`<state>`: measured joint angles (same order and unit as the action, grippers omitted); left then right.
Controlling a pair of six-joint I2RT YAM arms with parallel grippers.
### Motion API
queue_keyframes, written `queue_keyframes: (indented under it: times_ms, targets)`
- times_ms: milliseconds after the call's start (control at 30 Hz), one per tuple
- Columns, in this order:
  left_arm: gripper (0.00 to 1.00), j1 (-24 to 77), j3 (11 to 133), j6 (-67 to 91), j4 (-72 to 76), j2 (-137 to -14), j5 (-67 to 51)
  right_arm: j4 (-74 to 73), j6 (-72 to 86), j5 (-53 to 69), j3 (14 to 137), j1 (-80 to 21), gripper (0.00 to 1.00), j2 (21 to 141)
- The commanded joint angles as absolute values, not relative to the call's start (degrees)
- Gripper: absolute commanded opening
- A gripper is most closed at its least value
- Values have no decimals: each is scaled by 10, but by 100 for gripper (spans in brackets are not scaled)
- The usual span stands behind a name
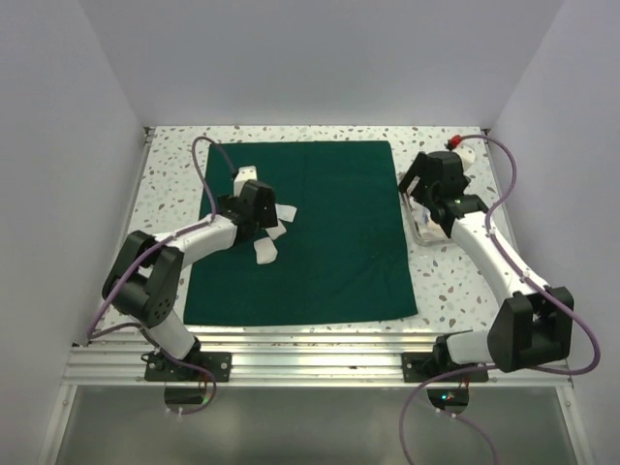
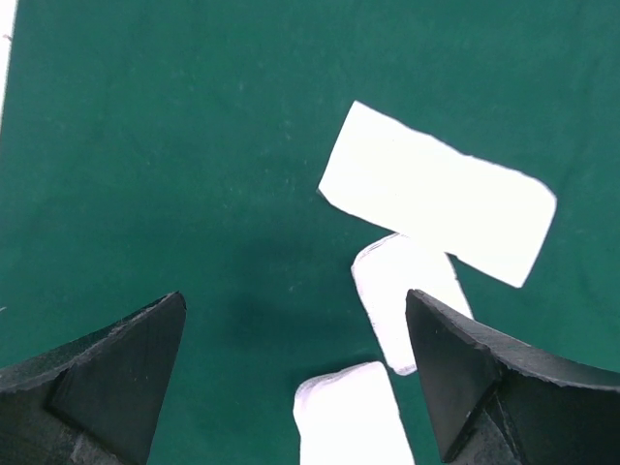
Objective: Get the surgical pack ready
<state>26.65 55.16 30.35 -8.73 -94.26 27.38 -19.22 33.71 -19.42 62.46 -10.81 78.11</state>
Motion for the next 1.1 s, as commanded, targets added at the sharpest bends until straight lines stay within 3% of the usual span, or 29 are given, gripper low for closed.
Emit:
queue_keyframes:
  times_ms: [0,167,433,833,967,1067]
  targets:
    - [100,262,577,283,-81,-972,267,-167,300,-170,593,-127,88,754]
    - [95,262,618,297,-80,-1019,250,-153,301,-167,580,-146,88,754]
    - [77,263,652,301,-57,-1076,205,-146,301,-156,578,-152,88,760]
    - [30,263,640,307,-83,-1074,185,-138,307,-150,583,-152,88,758]
    - [0,263,634,308,-81,-1061,179,-132,307,-129,580,-154,87,761]
    - [0,264,624,308,-66,-1033,173,-122,298,-90,576,-158,87,766]
